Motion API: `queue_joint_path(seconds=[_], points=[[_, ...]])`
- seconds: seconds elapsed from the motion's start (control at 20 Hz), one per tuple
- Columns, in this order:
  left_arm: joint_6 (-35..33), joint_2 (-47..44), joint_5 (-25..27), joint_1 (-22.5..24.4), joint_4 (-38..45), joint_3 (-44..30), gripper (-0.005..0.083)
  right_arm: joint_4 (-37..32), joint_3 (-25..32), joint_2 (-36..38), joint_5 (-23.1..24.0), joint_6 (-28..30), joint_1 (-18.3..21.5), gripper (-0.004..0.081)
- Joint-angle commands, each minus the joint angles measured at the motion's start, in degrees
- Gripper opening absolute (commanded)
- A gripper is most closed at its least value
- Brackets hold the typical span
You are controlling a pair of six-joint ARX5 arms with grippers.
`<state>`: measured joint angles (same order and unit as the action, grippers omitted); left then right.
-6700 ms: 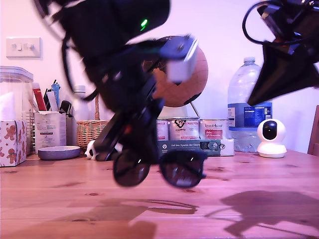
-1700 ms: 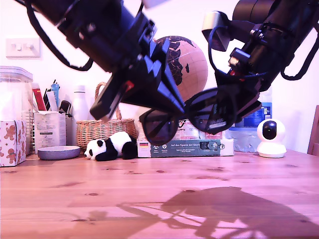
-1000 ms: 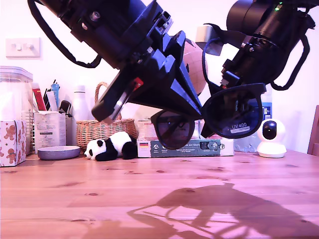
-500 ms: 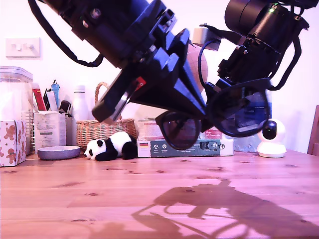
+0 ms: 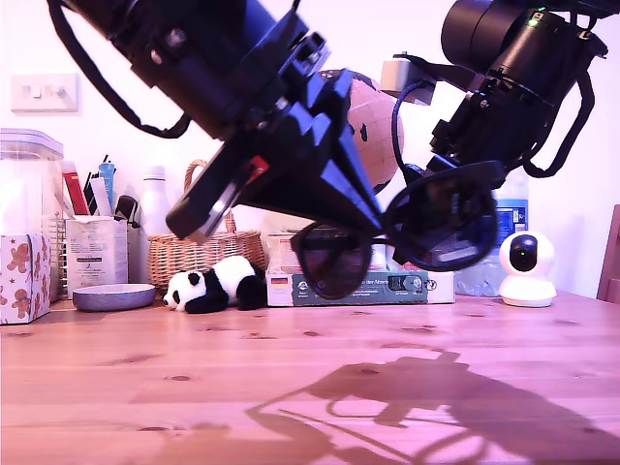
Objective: Pick up the sunglasses and open them, then place them back on the table
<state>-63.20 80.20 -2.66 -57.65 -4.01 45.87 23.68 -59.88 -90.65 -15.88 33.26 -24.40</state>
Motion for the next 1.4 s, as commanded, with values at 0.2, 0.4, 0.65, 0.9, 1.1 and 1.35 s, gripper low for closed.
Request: queue_joint_path(seconds=[0.2, 0.4, 0.65, 0.9, 1.1, 1.35], points=[[0.2, -0.3, -1.0, 1.8, 0.3, -0.3, -0.002, 1.1, -0.1, -0.7, 0.4, -0.2, 0.2, 0.0358], [0.2, 0.0, -1.0, 2.9, 0.1, -0.3, -0.0021, 3.4, -0.4, -0.7, 3.3, -0.2, 0.2, 0.0358], [-0.9, 1.7, -0.9, 3.9, -0.9, -0.3, -0.0021, 11.1, -3.9, -0.7, 4.7, -4.0, 0.2, 0.0357], [-10.2, 3.7, -0.9, 4.0, -0.7, -0.3, -0.0021, 22.6, -11.2, -0.7, 3.7, -16.3, 0.1, 0.035], [-12.6, 5.9, -0.9, 4.1, 0.1, -0.3, -0.0021, 33.3, -15.6, -0.7, -3.7, -22.4, 0.0, 0.035], [-16.9, 7.2, -0.5, 4.3, 4.8, -0.3, -0.0021, 36.2, -15.6, -1.0, -8.0, -24.5, -1.2, 0.035]])
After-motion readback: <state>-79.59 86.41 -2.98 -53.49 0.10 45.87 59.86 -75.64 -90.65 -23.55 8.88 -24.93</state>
